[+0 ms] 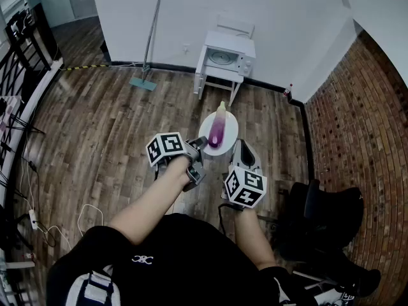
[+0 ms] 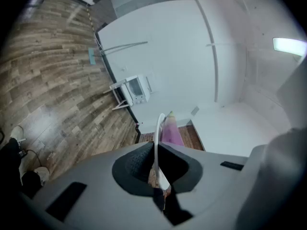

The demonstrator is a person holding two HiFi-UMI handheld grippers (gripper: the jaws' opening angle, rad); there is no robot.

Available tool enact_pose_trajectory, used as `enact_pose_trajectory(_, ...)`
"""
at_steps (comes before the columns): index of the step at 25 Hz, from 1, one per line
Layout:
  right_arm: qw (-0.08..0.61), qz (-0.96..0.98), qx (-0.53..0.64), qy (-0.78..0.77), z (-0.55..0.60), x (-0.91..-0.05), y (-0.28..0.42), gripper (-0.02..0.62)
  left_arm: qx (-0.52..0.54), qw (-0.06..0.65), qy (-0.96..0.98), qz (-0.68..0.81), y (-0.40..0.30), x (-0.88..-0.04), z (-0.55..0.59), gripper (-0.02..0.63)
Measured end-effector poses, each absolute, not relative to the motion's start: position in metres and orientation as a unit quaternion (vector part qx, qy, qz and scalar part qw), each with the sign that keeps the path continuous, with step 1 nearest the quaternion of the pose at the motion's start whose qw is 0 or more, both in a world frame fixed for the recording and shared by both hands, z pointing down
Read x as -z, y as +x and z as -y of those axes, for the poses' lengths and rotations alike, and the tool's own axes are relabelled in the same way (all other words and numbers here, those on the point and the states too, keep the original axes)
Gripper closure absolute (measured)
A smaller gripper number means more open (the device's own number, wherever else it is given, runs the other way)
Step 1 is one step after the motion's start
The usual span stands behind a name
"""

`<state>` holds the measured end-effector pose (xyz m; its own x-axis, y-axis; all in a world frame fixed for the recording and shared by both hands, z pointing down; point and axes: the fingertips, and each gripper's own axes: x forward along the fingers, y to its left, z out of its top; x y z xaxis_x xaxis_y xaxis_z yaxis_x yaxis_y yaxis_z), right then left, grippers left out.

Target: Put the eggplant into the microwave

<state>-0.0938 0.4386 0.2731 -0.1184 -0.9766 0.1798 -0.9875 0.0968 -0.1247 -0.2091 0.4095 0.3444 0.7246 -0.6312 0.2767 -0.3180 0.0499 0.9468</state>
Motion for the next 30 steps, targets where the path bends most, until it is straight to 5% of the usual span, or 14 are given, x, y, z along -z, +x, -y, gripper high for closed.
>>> enact_pose_trajectory(18,0.019,0.752,-0.115,0.649,-0.439,-0.286,-0.047,0.583,0.129,0.643,0.66,0.366,-0.165,-0.363,-0.415,0.586)
enact_pose_trajectory(30,0.022,0.743,-0.108,0.66,-0.331,-0.293,-0.028,0.583,0.141,0.647,0.656,0.362,-0.153,-0.374,-0.3,0.586)
